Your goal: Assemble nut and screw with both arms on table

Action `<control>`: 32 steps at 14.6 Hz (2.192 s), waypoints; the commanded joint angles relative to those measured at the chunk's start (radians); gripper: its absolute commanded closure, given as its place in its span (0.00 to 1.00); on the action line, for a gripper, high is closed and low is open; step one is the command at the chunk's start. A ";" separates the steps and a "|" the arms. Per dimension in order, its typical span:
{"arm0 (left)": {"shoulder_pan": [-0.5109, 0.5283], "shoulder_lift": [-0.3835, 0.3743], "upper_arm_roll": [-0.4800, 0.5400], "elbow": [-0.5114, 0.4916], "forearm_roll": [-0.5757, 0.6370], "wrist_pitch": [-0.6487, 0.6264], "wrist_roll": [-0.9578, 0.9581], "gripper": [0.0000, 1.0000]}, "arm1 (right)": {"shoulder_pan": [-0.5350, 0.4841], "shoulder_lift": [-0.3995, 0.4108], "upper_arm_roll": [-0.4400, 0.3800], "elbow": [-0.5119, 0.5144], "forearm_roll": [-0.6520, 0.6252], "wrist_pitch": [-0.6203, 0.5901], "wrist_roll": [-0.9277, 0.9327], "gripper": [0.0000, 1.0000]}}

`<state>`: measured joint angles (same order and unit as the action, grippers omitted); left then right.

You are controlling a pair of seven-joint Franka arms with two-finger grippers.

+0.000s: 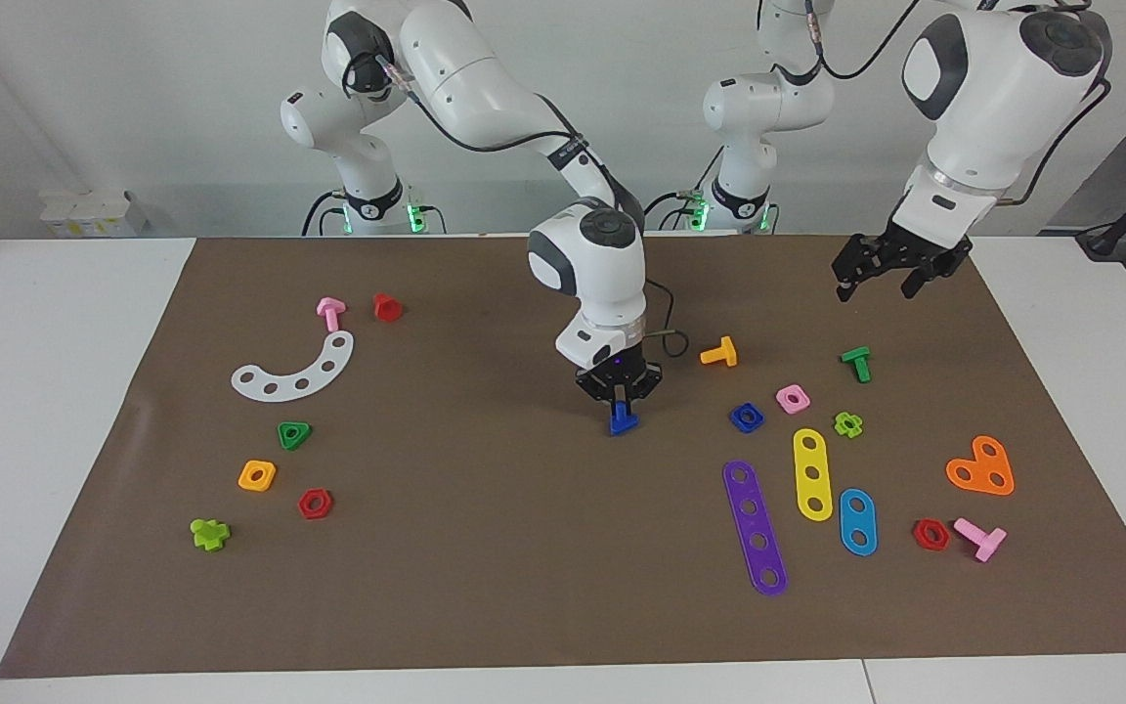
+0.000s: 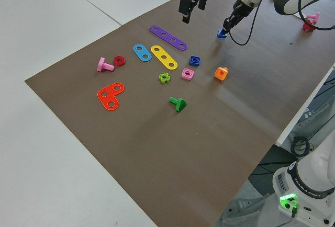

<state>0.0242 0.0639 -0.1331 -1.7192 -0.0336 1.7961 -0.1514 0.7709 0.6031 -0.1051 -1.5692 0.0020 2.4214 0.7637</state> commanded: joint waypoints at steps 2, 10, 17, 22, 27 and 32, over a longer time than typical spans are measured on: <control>-0.033 0.047 0.012 -0.072 -0.020 0.150 -0.072 0.06 | -0.007 0.006 0.005 -0.005 -0.027 0.016 0.031 0.90; -0.073 0.066 0.010 -0.200 -0.020 0.360 -0.195 0.08 | -0.099 -0.144 -0.008 -0.015 -0.030 -0.112 -0.010 0.00; -0.142 0.162 0.017 -0.232 -0.019 0.434 -0.359 0.12 | -0.393 -0.367 -0.005 -0.015 -0.010 -0.433 -0.433 0.00; -0.161 0.243 0.018 -0.247 0.017 0.488 -0.430 0.15 | -0.559 -0.500 -0.005 -0.015 0.044 -0.648 -0.622 0.00; -0.161 0.244 0.020 -0.283 0.040 0.493 -0.432 0.19 | -0.660 -0.575 -0.007 -0.015 0.042 -0.812 -0.692 0.00; -0.164 0.244 0.018 -0.289 0.040 0.488 -0.485 0.27 | -0.673 -0.638 -0.008 -0.130 0.027 -0.779 -0.725 0.00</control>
<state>-0.1195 0.3241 -0.1302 -1.9822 -0.0189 2.2661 -0.6000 0.1208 0.0187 -0.1262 -1.5907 0.0231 1.5781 0.0791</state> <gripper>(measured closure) 0.225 0.000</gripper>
